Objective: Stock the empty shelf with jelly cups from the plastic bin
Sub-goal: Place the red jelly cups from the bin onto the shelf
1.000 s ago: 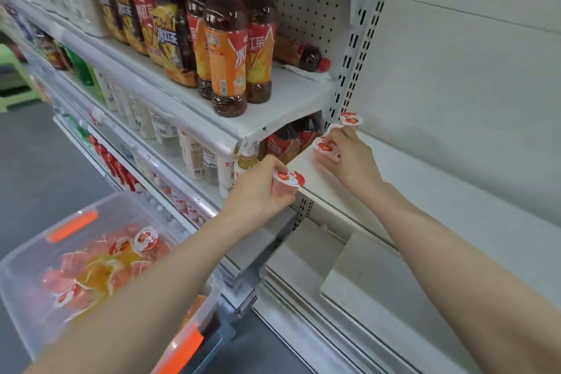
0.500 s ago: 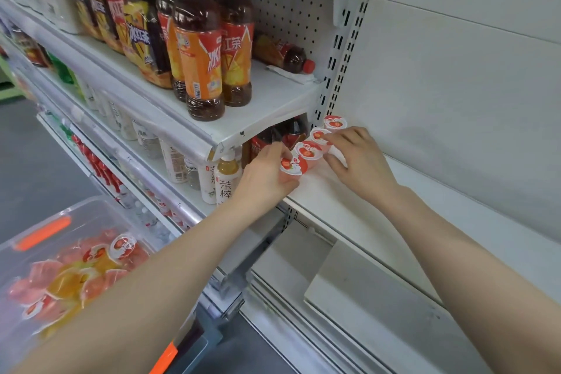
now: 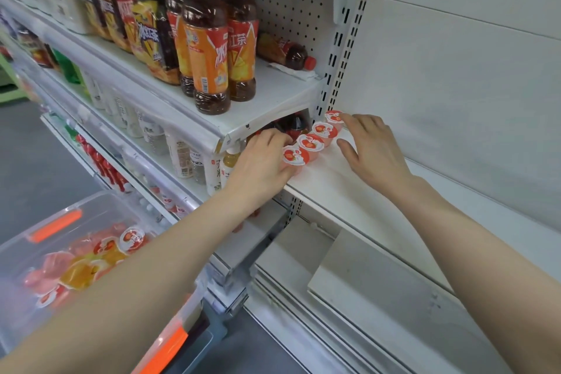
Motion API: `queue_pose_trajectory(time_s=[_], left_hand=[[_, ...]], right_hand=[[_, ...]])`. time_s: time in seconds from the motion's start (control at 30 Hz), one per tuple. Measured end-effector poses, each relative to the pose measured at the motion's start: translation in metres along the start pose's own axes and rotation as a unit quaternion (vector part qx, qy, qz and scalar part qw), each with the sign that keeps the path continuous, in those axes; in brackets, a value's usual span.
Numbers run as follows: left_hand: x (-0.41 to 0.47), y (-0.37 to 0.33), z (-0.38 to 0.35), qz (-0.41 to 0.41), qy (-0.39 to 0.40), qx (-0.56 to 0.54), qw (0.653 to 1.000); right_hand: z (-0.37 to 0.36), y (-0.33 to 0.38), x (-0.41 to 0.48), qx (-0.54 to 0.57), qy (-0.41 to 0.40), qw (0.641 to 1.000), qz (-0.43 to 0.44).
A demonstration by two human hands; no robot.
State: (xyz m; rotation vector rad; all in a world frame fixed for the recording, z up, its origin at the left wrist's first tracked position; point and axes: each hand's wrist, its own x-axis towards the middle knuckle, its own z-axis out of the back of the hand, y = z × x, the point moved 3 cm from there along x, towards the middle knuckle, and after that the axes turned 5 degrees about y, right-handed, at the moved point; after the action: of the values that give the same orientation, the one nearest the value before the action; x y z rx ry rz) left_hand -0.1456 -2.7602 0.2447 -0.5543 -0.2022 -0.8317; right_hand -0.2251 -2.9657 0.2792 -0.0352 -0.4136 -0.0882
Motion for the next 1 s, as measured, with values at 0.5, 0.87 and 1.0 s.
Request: queue_pose_trajectory(time_s=[0.5, 0.87, 1.0], left_hand=[[-0.163, 0.086, 0.084, -0.032, -0.001, 0.112, 0.993], [-0.314, 0.230, 0.087, 0.189, 0.062, 0.118, 0.973], [-0.347, 0.261, 0.070, 0.266, 0.086, 0.099, 0.955]], right_hand=[[-0.008, 0.179, -0.072, -0.018, 0.001, 0.994, 0.107], [-0.112, 0.323, -0.110, 0.065, 0.121, 0.970, 0.199], [-0.159, 0.353, -0.103, 0.093, 0.214, 0.948, 0.217]])
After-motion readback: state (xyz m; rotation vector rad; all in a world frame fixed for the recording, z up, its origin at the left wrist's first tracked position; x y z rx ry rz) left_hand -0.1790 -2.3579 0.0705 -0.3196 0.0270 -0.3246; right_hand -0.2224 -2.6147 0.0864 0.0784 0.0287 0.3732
